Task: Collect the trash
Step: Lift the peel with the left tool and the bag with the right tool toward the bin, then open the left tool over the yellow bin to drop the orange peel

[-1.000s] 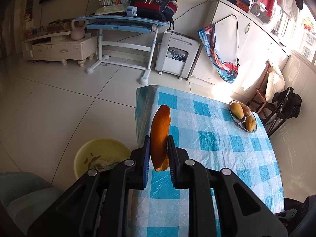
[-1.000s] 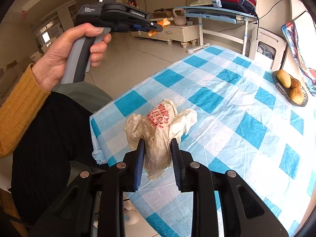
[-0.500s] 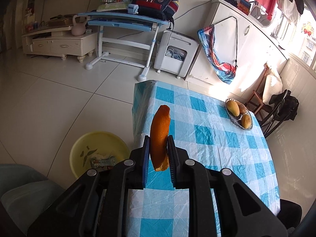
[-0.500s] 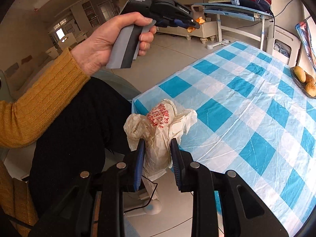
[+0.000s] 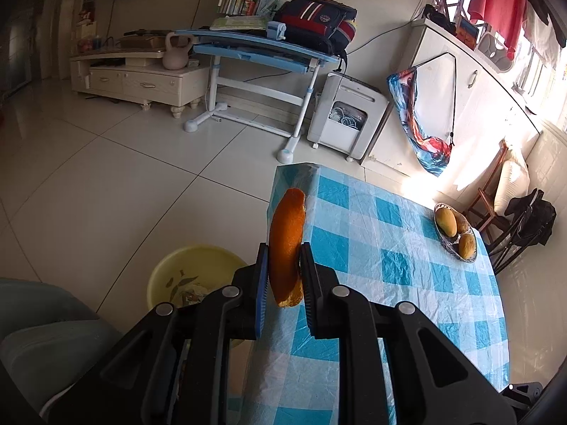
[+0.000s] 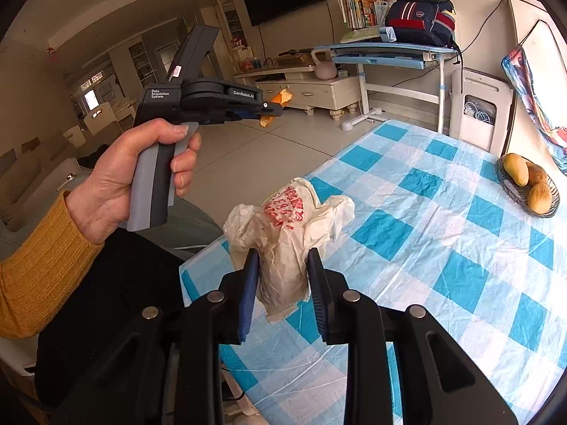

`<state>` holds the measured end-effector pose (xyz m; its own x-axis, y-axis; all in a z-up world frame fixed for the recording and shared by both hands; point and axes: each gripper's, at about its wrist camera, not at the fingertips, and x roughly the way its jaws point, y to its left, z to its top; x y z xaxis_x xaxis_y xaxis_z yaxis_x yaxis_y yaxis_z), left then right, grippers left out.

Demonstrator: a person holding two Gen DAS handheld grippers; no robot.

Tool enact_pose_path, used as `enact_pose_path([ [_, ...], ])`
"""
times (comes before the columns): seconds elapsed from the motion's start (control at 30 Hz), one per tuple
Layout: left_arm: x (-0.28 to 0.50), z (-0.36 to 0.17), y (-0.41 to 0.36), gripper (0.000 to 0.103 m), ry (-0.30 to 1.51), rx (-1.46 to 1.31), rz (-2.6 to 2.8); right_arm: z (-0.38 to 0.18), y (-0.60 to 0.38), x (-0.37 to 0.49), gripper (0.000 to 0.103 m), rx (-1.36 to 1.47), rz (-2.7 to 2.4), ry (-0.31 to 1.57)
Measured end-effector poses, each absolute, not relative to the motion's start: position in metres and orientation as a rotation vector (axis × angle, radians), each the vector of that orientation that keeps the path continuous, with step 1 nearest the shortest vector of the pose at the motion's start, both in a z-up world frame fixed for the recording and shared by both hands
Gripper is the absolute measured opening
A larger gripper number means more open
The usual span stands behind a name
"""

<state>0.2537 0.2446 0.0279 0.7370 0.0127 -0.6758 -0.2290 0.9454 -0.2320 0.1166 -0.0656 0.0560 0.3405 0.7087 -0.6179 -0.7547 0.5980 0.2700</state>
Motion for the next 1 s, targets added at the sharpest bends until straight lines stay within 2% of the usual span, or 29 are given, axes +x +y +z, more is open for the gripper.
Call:
enact_pose_path([
  [0.37, 0.258, 0.037, 0.278, 0.017, 0.710, -0.216, 0.266, 0.054, -0.020, 0.155, 0.029, -0.045, 0.947, 0.693],
  [0.63, 0.265, 0.032, 0.332, 0.017, 0.723, -0.316, 0.332, 0.046, 0.007, 0.170, 0.030, 0.012, 0.949, 0.681],
  [1.0, 0.291, 0.024, 0.322, 0.017, 0.755, -0.201, 0.355, 0.038, 0.023, 0.186, 0.030, 0.073, 0.926, 0.700],
])
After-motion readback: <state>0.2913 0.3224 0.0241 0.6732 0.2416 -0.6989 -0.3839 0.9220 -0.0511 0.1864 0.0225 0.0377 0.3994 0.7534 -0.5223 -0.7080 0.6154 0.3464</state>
